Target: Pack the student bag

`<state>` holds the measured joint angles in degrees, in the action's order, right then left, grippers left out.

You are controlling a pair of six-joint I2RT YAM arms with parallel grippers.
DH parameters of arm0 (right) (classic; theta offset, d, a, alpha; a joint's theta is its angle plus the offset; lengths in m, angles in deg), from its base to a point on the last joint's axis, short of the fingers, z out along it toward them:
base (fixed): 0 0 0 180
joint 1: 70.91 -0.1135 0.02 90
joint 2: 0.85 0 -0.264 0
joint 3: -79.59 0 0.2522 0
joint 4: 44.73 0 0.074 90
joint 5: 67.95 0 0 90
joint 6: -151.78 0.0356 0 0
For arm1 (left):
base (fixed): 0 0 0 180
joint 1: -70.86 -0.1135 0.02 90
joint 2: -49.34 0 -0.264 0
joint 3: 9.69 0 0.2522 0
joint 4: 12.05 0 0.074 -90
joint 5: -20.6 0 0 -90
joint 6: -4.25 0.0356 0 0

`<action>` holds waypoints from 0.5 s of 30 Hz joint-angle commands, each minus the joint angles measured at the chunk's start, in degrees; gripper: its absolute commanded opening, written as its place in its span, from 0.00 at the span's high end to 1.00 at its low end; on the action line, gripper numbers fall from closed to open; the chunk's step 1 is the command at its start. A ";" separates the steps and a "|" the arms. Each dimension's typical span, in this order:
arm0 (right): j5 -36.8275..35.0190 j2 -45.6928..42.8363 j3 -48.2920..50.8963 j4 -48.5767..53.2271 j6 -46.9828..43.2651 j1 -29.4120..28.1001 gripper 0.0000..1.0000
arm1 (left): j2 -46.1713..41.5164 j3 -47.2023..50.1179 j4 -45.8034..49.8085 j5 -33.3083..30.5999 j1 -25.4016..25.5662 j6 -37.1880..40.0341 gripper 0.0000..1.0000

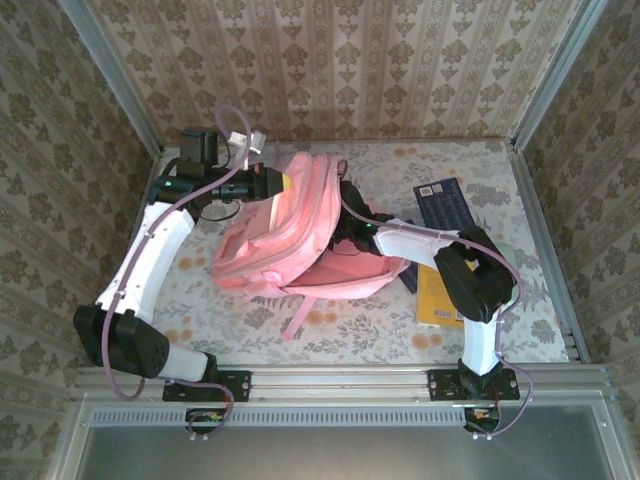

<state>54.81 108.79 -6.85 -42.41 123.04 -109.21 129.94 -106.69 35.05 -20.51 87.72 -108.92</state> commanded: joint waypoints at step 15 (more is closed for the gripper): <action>-14.17 -14.91 6.73 15.40 -13.63 0.27 0.08 | -3.03 2.12 -10.83 1.36 -2.66 -3.56 1.00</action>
<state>44.67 97.78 -1.56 -31.49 113.72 -108.77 129.83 -103.98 31.25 -20.12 85.89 -111.83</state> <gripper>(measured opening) 0.914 0.052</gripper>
